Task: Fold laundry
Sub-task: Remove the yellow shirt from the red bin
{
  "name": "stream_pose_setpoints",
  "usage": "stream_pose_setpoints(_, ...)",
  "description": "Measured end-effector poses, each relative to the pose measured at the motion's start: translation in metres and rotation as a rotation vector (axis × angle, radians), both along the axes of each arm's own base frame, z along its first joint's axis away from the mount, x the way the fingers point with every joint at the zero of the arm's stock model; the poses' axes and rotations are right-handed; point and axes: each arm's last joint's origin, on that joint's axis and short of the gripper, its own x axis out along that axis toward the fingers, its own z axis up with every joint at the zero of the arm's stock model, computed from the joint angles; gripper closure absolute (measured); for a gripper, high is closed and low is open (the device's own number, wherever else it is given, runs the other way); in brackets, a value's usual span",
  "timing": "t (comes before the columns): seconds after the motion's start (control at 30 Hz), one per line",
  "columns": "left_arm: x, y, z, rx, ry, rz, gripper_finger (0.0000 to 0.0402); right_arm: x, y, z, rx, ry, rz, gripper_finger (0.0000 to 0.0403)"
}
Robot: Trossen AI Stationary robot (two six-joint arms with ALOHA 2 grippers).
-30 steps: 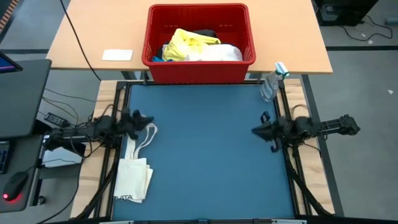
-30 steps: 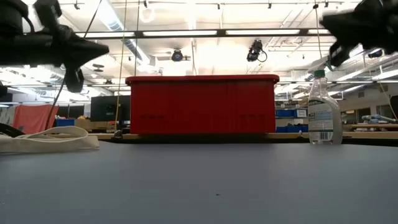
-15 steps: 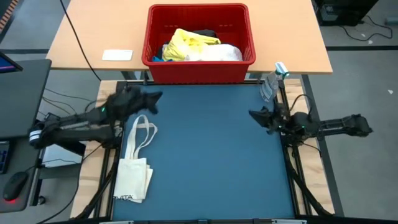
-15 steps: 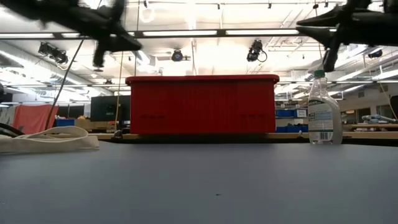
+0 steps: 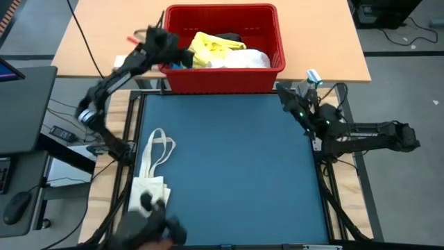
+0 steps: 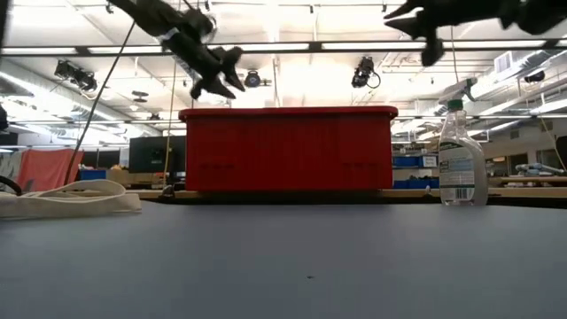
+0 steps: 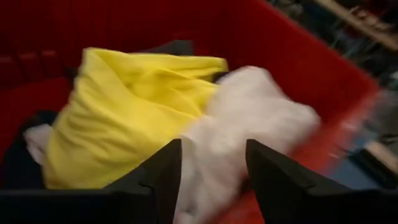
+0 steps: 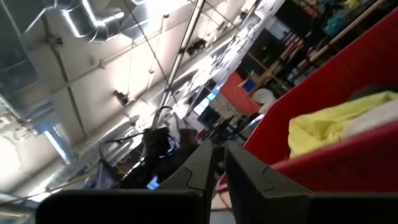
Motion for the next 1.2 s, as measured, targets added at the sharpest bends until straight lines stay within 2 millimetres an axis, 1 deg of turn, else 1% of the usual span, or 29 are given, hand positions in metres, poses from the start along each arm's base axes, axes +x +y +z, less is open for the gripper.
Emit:
stream_pose_setpoints(0.1, 0.008, 0.037, -0.013, -0.03, 0.057, 0.008, 0.021, 0.01, -0.01, 0.005, 0.041, -0.033, 0.001, 0.0353)
stream_pose_setpoints(0.2, 0.018, 0.067, -0.027, -0.067, 0.086, 0.018, 0.0209, 0.02, -0.021, 0.002, 0.128, -0.061, 0.039, 0.0353)
stream_pose_setpoints(0.3, 0.027, 0.089, -0.037, -0.064, 0.088, 0.022, 0.0209, 0.028, -0.03, -0.007, 0.152, -0.006, 0.08, 0.0353)
stream_pose_setpoints(0.4, 0.034, 0.105, -0.046, -0.063, 0.089, 0.028, 0.0209, 0.034, -0.04, -0.012, 0.176, 0.001, 0.129, 0.0353)
stream_pose_setpoints(0.5, 0.037, 0.112, -0.056, -0.072, 0.102, 0.039, 0.0209, 0.038, -0.048, -0.013, 0.138, 0.058, 0.191, 0.0353)
stream_pose_setpoints(0.63, 0.039, 0.118, -0.073, -0.08, 0.167, 0.082, 0.0209, 0.044, -0.055, -0.017, 0.091, 0.125, 0.297, 0.0353)
stream_pose_setpoints(0.73, 0.042, 0.123, -0.089, -0.108, 0.19, 0.077, 0.0209, 0.048, -0.06, -0.024, 0.073, 0.181, 0.28, 0.0353)
stream_pose_setpoints(0.8, 0.044, 0.126, -0.098, -0.114, 0.203, 0.043, 0.0209, 0.05, -0.065, -0.029, 0.069, 0.211, 0.245, 0.0353)
stream_pose_setpoints(0.9, 0.047, 0.126, -0.106, -0.11, 0.23, 0.012, 0.0209, 0.05, -0.073, -0.035, 0.089, 0.226, 0.224, 0.0353)
stream_pose_setpoints(1.0, 0.049, 0.128, -0.11, -0.109, 0.24, 0.022, 0.021, 0.05, -0.08, -0.04, 0.096, 0.243, 0.231, 0.0353)
stream_pose_setpoints(1.1, 0.048, 0.131, -0.114, -0.091, 0.26, 0.041, 0.0226, 0.049, -0.086, -0.042, 0.099, 0.252, 0.244, 0.0353)
stream_pose_setpoints(1.2, 0.049, 0.137, -0.128, -0.095, 0.281, 0.048, 0.0256, 0.047, -0.092, -0.044, 0.103, 0.26, 0.247, 0.0353)
